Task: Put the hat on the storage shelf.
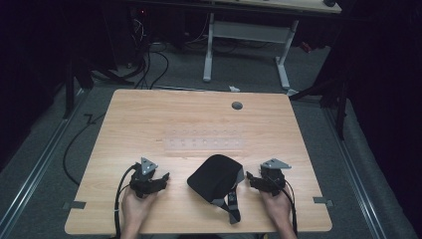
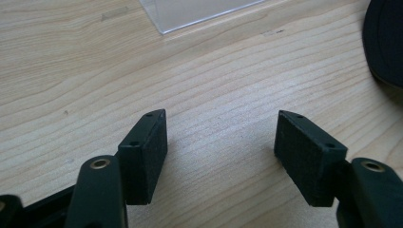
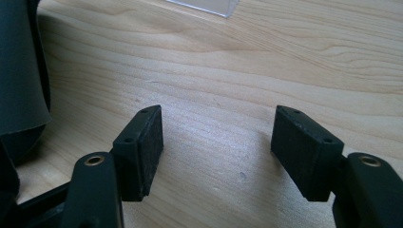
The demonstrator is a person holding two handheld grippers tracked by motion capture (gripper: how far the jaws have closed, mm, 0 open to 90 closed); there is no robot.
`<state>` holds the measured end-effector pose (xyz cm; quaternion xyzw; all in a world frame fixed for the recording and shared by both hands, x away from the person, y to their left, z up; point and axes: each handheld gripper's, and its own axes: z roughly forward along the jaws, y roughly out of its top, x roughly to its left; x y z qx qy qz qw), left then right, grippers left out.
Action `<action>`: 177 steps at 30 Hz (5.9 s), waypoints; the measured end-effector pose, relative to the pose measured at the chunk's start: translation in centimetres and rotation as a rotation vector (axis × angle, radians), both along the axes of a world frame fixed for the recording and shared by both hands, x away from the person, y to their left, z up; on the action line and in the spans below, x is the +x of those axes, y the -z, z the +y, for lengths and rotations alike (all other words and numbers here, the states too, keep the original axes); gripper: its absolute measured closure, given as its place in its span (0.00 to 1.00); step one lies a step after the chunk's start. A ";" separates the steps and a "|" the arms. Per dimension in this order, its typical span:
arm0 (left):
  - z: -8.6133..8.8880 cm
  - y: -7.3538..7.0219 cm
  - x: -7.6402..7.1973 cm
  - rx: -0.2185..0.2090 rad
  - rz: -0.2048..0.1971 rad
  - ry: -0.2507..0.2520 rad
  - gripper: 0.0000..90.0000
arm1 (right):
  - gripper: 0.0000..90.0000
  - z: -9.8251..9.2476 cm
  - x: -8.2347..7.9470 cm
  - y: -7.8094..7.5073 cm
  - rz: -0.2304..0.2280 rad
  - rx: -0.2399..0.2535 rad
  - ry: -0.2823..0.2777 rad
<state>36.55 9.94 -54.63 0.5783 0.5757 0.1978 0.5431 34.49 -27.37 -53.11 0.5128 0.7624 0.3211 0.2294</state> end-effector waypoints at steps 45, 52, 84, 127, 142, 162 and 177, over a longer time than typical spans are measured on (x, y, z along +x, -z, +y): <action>-0.1 0.0 -0.1 0.004 0.005 0.005 0.36 | 0.54 -1.8 -1.2 -1.4 -0.003 0.139 0.025; -0.1 0.0 -0.1 0.005 0.004 0.005 0.36 | 0.53 -2.7 -2.3 -2.3 -0.015 0.194 0.015; -0.2 0.0 -0.2 0.004 0.001 0.012 0.37 | 0.42 1.2 -1.3 -3.6 0.017 0.292 -0.192; -0.2 0.0 -0.2 0.004 0.005 0.017 0.34 | 0.80 3.4 0.4 -0.6 0.106 0.327 -0.303; -0.2 0.0 -0.2 0.003 0.008 0.019 0.33 | 0.93 3.2 -0.4 -1.2 0.095 0.347 -0.371; -0.4 0.0 -0.3 0.006 0.007 0.036 0.33 | 0.94 2.7 -1.1 -2.7 0.047 0.381 -0.373; -0.4 0.0 -0.3 0.005 0.008 0.031 0.32 | 0.94 2.0 -2.0 -4.0 0.002 0.412 -0.369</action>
